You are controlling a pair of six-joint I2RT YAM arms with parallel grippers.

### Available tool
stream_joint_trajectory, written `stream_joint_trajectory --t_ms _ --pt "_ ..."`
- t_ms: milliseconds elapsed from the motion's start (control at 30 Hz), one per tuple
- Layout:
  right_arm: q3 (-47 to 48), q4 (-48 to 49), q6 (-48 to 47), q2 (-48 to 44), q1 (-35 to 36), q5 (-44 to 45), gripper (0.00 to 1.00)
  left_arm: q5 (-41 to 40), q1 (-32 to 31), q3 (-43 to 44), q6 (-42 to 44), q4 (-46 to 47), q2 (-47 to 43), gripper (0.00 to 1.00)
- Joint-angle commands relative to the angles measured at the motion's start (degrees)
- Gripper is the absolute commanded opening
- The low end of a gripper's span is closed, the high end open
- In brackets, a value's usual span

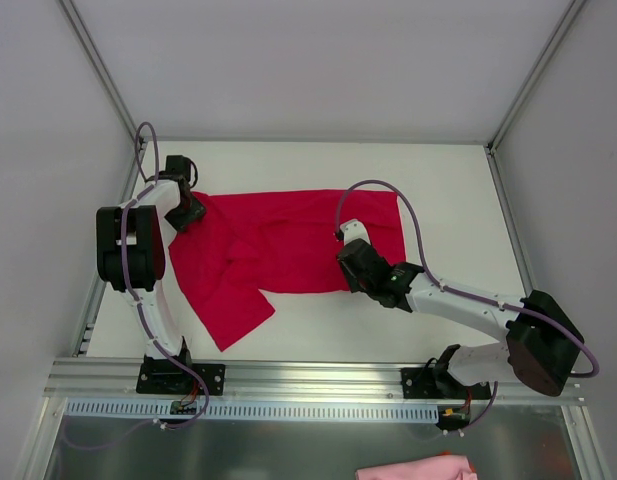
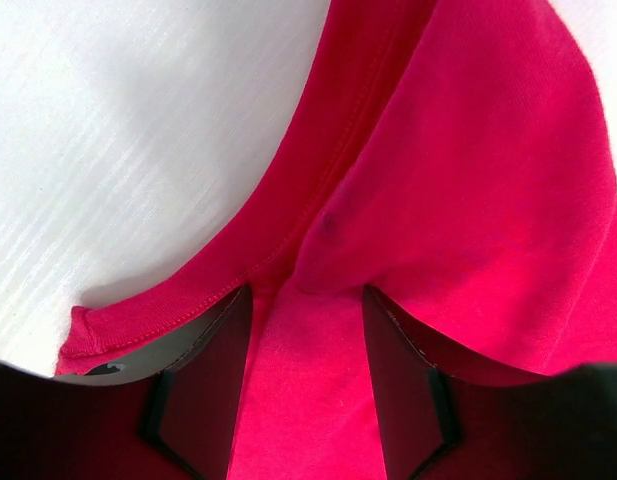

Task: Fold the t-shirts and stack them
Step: Fold the flattened tshirt in 1/3 of the way

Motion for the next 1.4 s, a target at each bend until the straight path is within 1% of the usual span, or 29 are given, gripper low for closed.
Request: stream_joint_trajectory --t_ms 0,67,200,267,333,367,467,633,667,733,800,867,1033,1233,1367 --pt "0.13 1.68 0.31 -0.82 -0.19 -0.09 0.44 0.69 0.38 0.97 0.15 0.09 -0.78 0.48" --pt "0.04 1.77 0.31 -0.73 -0.19 -0.09 0.44 0.60 0.38 0.97 0.15 0.00 -0.69 0.46" --pt "0.04 1.86 0.22 -0.65 -0.19 -0.18 0.44 0.68 0.38 1.23 0.06 -0.17 -0.17 0.47" --pt "0.13 1.86 0.22 -0.56 -0.11 -0.35 0.44 0.60 0.29 1.23 0.06 -0.09 -0.25 0.45" --pt "0.04 1.95 0.31 -0.56 -0.19 -0.53 0.44 0.77 0.29 1.14 0.15 0.09 -0.34 0.34" --pt "0.13 1.95 0.22 -0.47 -0.28 -0.53 0.44 0.77 0.29 1.06 0.15 0.00 -0.52 0.30" --pt "0.22 2.03 0.22 -0.12 -0.19 -0.71 0.44 0.69 0.20 1.06 0.24 -0.09 -0.87 0.27" --pt "0.30 1.95 0.13 -0.03 -0.19 -0.80 0.44 0.07 0.03 1.23 0.24 -0.61 -1.05 0.06" --pt "0.31 2.03 0.13 0.06 -0.19 -0.88 0.44 0.07 0.03 1.23 0.15 -0.79 -1.13 0.04" --pt "0.39 1.86 0.13 0.32 -0.19 -0.88 0.44 -0.37 -0.32 1.23 -0.11 -1.49 -1.57 0.04" --pt "0.57 1.95 0.13 0.41 -0.19 -0.97 0.44 -3.34 -0.67 1.14 -0.28 -2.98 -3.15 0.05" --pt "0.66 1.86 0.13 0.32 -0.19 -0.97 0.44 -4.66 -0.94 0.79 -0.46 -3.69 -4.38 0.04" --pt "0.48 2.21 0.04 -0.12 -0.19 -1.85 0.44 -6.17 -0.85 -0.26 -0.90 -4.39 -6.67 0.04" --pt "0.22 2.30 0.04 -0.82 -0.19 -1.76 0.44 -6.26 -0.59 2.81 -0.81 -6.32 -3.69 0.02" --pt "0.30 2.39 -0.13 -0.82 -0.19 -1.67 0.44 -6.52 -0.50 2.81 -0.64 -6.85 -3.42 0.02"
